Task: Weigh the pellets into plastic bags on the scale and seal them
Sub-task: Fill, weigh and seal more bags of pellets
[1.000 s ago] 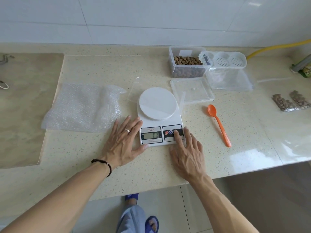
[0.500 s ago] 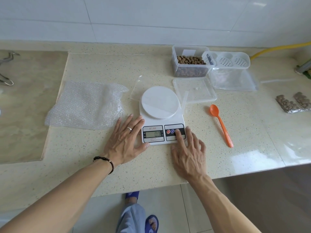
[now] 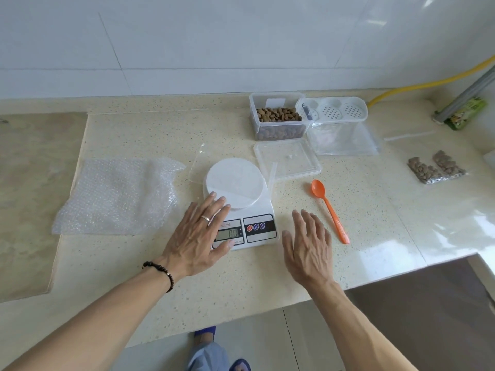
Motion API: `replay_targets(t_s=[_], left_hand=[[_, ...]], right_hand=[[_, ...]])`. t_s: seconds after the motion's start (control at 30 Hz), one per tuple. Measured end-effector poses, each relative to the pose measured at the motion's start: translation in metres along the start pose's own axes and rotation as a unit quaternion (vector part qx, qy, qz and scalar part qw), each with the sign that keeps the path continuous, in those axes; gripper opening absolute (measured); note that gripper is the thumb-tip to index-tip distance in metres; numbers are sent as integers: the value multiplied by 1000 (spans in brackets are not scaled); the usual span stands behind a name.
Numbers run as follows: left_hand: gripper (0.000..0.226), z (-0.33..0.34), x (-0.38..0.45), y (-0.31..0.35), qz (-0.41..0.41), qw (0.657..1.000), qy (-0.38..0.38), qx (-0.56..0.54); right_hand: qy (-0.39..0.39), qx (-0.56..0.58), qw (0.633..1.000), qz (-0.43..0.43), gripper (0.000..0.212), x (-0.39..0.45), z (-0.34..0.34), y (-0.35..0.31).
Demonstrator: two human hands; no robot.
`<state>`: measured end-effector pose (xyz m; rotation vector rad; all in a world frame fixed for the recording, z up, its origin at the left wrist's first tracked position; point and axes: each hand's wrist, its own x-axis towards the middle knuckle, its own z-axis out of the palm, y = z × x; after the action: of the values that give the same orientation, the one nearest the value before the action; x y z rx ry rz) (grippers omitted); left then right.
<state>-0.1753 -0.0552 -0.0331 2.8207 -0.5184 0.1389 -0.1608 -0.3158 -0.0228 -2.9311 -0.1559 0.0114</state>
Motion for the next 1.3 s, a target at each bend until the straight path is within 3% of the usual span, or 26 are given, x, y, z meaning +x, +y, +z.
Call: replay_targets(t_s=[0.2, 0.33, 0.6, 0.77, 0.9, 1.03, 1.17, 1.3], left_hand=[[70, -13, 62, 21, 46, 999, -8, 3], [70, -9, 80, 25, 68, 997, -24, 18], [68, -14, 107, 6, 83, 995, -46, 20], [67, -27, 125, -19, 42, 998, -37, 18], [71, -34, 142, -38, 8, 999, -49, 21], [79, -36, 153, -47, -18, 997, -78, 5], [79, -42, 161, -51, -38, 993, -110, -24], [56, -57, 174, -45, -51, 986, -134, -85]], right_hand=[[-1, 65, 978, 198, 51, 45, -38, 48], [-37, 127, 959, 252, 55, 59, -46, 62], [-70, 178, 953, 233, 28, 71, -33, 65], [-69, 346, 886, 299, 15, 91, -47, 44], [-65, 433, 853, 284, 6, 107, -50, 9], [-111, 470, 830, 280, 28, 120, -47, -18], [-149, 474, 825, 270, 10, 130, -48, -31], [-156, 496, 825, 220, 13, 137, -69, -37]])
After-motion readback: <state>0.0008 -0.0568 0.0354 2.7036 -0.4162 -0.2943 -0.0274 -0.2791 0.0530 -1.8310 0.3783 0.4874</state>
